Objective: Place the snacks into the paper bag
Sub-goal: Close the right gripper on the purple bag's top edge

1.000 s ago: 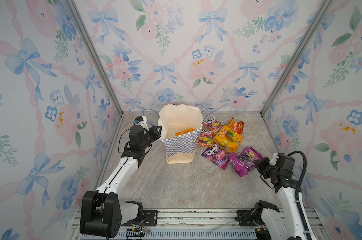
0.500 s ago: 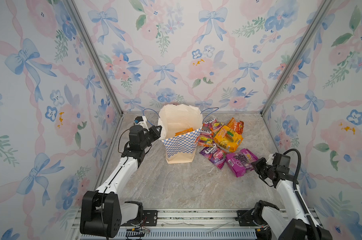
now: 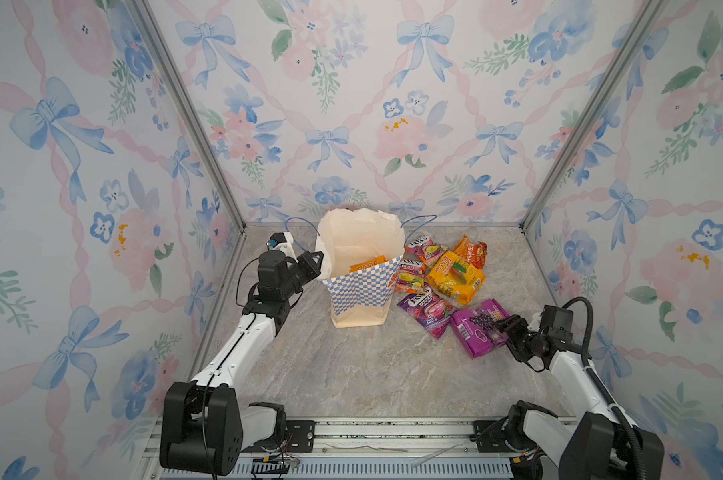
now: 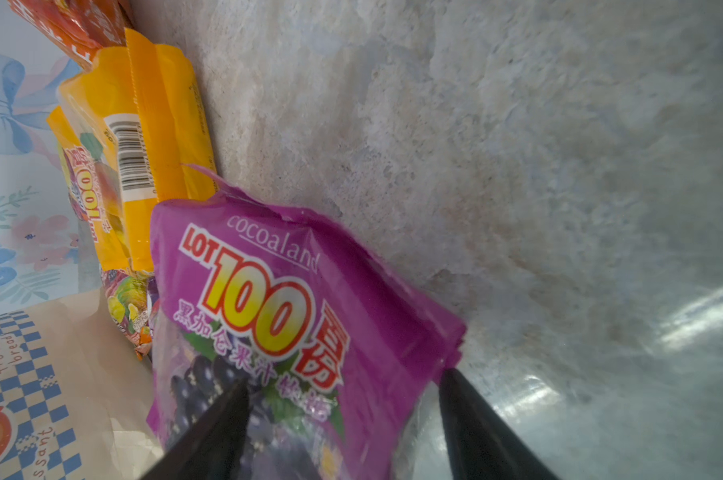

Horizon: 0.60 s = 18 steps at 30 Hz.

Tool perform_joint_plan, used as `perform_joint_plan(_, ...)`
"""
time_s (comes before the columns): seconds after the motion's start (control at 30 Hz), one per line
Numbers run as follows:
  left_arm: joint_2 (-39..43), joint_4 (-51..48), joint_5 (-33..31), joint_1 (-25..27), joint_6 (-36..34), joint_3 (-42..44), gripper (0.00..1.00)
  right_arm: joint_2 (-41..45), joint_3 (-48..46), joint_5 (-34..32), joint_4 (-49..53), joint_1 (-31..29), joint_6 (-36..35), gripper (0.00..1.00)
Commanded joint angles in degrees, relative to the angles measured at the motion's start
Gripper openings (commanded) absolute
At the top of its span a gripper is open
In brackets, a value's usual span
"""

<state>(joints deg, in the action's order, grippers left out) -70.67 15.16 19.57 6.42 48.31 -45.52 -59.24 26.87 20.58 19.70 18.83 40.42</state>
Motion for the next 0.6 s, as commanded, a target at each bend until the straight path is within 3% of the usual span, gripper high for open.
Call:
perform_joint_plan(0.0,0.0,0.4,0.4,-0.4,0.2,0.3,0.00,-0.9,-0.8,-1.9,1.6,0.3,-0.1,0.93)
perform_joint_plan(0.07,0.0,0.3,0.3,-0.4,0.1,0.3,0.00,-1.6,-0.8,-2.2,1.5,0.3,0.0,1.00)
perform_joint_plan(0.33,-0.2,0.4,0.3,-0.4,0.1,0.4,0.00,-5.0,-0.7,-1.1,-1.9,0.3,0.0,0.97)
perform_joint_plan(0.57,0.4,0.4,0.2,-0.4,-0.1,0.7,0.00,-12.3,1.2,1.2,-6.4,0.3,-4.2,0.97)
